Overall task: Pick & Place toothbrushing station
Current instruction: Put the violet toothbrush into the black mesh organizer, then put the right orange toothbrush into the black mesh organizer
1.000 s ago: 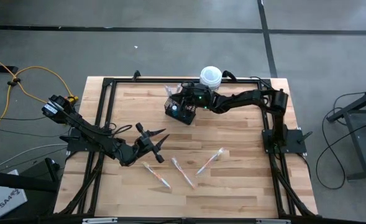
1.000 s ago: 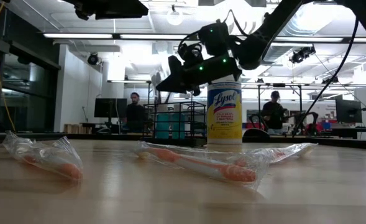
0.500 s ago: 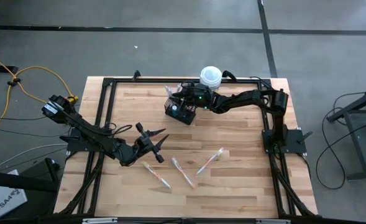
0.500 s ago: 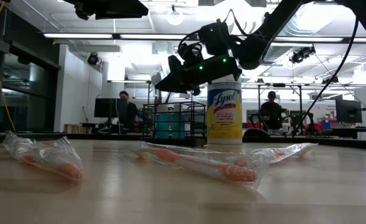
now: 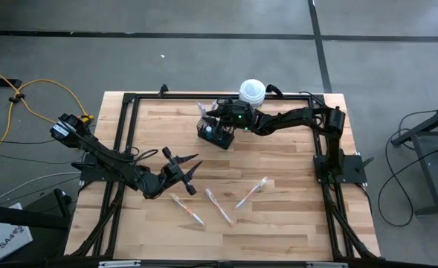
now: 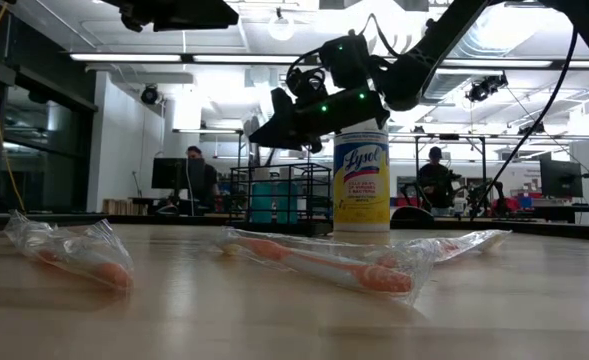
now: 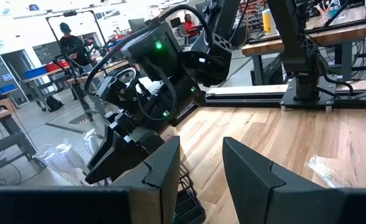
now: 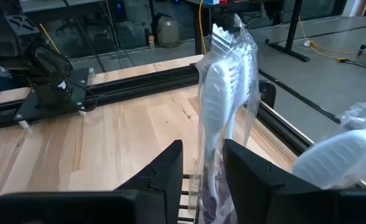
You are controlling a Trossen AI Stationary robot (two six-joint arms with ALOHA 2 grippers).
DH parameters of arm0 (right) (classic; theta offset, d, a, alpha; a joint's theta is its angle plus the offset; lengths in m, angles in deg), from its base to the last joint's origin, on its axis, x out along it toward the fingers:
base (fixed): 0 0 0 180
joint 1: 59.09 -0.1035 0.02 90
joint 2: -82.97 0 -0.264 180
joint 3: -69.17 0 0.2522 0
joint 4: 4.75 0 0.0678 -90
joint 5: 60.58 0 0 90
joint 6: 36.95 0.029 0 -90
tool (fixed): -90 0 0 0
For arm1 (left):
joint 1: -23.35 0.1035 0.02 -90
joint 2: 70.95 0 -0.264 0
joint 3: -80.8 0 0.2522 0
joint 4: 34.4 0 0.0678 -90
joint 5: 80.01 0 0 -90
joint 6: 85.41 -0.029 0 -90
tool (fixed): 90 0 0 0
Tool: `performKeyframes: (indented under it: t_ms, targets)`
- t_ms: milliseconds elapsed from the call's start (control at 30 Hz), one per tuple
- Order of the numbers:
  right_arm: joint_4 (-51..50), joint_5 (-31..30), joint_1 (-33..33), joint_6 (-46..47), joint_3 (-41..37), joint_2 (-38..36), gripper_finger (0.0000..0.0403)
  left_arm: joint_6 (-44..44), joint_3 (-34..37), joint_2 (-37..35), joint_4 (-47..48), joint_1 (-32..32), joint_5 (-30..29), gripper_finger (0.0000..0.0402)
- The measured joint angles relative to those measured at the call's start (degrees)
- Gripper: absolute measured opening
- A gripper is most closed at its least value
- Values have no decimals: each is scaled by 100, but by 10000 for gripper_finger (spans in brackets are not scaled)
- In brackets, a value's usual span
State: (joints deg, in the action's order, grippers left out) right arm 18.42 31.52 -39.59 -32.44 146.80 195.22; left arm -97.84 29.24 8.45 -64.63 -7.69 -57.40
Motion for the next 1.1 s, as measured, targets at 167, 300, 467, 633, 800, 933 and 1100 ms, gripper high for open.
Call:
performKeyframes:
  t_ms: [167,300,467,633,800,933,1100]
  targets:
    - [-28,126,0,-22,0,-1,113,-4,0,0,0,-92,-34,116]
    - [-58,121,0,-118,0,-24,120,-5,0,0,0,-150,-177,116]
    - [-888,18,0,-357,2,-515,127,-5,0,0,0,-186,-193,116]
    - [-1636,-68,-1,-457,0,-1021,131,24,0,0,-4,-184,-191,116]
    - [-2572,-52,-21,-445,2,-1339,132,27,0,0,-7,-184,-176,116]
    - [-3568,56,-53,-293,-6,-1621,131,64,0,0,-7,-184,-176,116]
    - [-4403,693,-121,-6,2,-1851,129,474,2,0,7,-184,-25,116]
